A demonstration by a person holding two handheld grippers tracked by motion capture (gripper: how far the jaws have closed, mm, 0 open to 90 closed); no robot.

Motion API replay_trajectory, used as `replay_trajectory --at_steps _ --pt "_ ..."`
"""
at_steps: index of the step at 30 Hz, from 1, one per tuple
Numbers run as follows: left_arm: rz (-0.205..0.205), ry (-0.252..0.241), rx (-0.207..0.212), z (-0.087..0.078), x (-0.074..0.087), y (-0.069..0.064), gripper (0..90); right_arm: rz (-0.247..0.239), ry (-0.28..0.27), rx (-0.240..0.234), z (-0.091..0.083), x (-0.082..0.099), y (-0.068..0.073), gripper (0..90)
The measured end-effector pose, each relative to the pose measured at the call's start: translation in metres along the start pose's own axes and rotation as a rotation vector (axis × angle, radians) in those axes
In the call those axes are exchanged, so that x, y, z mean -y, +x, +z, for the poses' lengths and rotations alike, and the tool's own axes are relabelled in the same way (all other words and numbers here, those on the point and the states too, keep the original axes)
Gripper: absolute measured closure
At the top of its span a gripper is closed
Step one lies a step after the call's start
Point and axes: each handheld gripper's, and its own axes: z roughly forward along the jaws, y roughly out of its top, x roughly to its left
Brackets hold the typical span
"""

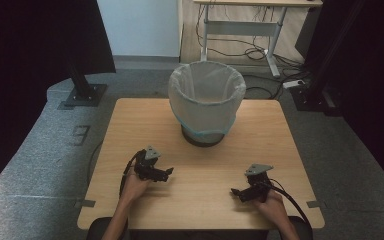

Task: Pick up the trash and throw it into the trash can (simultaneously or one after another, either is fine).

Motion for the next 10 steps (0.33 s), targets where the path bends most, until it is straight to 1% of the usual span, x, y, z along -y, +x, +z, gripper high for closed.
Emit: replay_trajectory --at_steps 4,5,6,8,10 --pt "-0.006 0.033 0.003 0.0069 0.0101 -0.0017 0.0 0.0 0.0 0.0 0.0 0.0 0.0 0.0" --pt "-0.01 0.049 -0.002 0.0076 0.0103 -0.0023 0.0 0.001 0.0 0.0 0.0 0.0 0.0001 0.0" --pt "-0.002 0.038 -0.01 0.0069 0.0102 -0.0032 0.0 0.0 0.0 0.001 0.0 0.0 0.0001 0.0" --pt "-0.004 0.047 -0.009 0.0074 0.0101 -0.0034 0.0 0.001 -0.001 0.001 0.0 0.0001 0.0001 0.0" --pt "-0.003 0.07 -0.017 0.009 0.0099 -0.0044 0.0 0.001 -0.001 0.001 0.0 0.0001 0.0001 0.0"
